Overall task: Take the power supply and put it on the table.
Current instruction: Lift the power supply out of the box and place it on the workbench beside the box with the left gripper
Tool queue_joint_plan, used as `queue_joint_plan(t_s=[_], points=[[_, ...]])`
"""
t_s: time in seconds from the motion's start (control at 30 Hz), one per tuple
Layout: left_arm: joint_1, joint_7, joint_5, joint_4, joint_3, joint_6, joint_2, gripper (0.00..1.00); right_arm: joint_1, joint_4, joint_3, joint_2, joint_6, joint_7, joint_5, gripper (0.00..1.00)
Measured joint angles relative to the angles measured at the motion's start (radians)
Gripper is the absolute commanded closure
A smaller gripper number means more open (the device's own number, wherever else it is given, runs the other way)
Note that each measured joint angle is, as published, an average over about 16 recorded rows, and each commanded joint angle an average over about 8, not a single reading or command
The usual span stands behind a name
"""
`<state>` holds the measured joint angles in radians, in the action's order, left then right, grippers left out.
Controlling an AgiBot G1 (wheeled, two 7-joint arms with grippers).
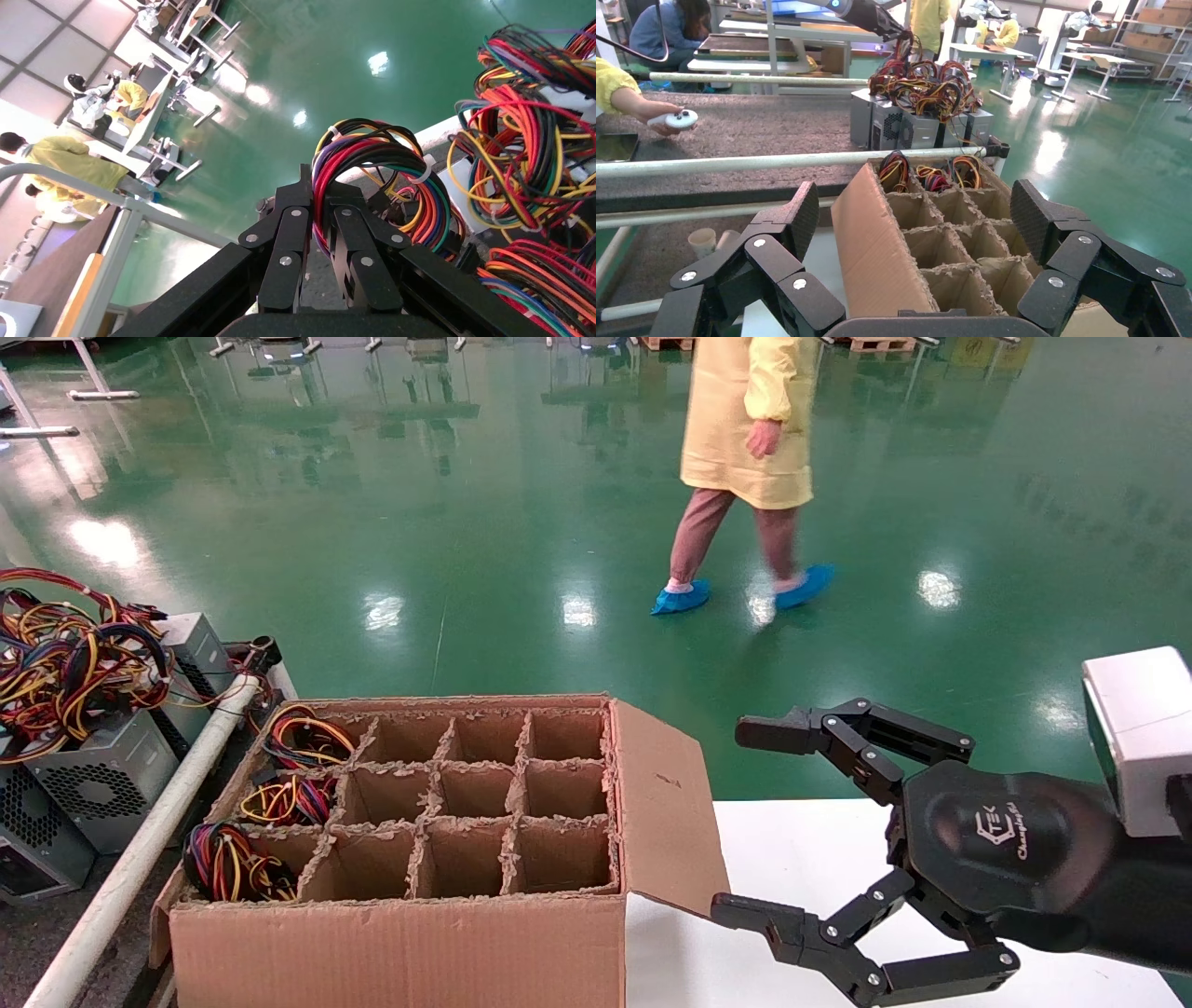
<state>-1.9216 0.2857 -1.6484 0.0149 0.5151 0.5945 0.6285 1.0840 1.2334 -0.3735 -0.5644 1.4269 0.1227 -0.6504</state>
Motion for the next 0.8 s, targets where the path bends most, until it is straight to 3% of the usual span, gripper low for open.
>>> queue_joint_plan(t_s=[0.2,0.23,0.27,0.47,0.53,0.8], points=[[0.014,0.017,-0.002,-0.004,0.001,0.005,0.005,1.0,0.0,0.0,0.0,0.0,0.0,0.0,0.0,0.0],[0.016,0.02,-0.002,-0.005,0.002,0.006,0.006,0.95,0.0,0.0,0.0,0.0,0.0,0.0,0.0,0.0],[0.017,0.021,-0.002,-0.005,0.002,0.007,0.006,0.89,0.0,0.0,0.0,0.0,0.0,0.0,0.0,0.0],[0.023,0.027,-0.003,-0.007,0.003,0.013,0.01,0.14,0.0,0.0,0.0,0.0,0.0,0.0,0.0,0.0],[0.023,0.028,-0.003,-0.007,0.003,0.014,0.01,0.0,0.0,0.0,0.0,0.0,0.0,0.0,0.0,0.0],[0.024,0.029,-0.003,-0.007,0.003,0.014,0.01,0.0,0.0,0.0,0.0,0.0,0.0,0.0,0.0,0.0]])
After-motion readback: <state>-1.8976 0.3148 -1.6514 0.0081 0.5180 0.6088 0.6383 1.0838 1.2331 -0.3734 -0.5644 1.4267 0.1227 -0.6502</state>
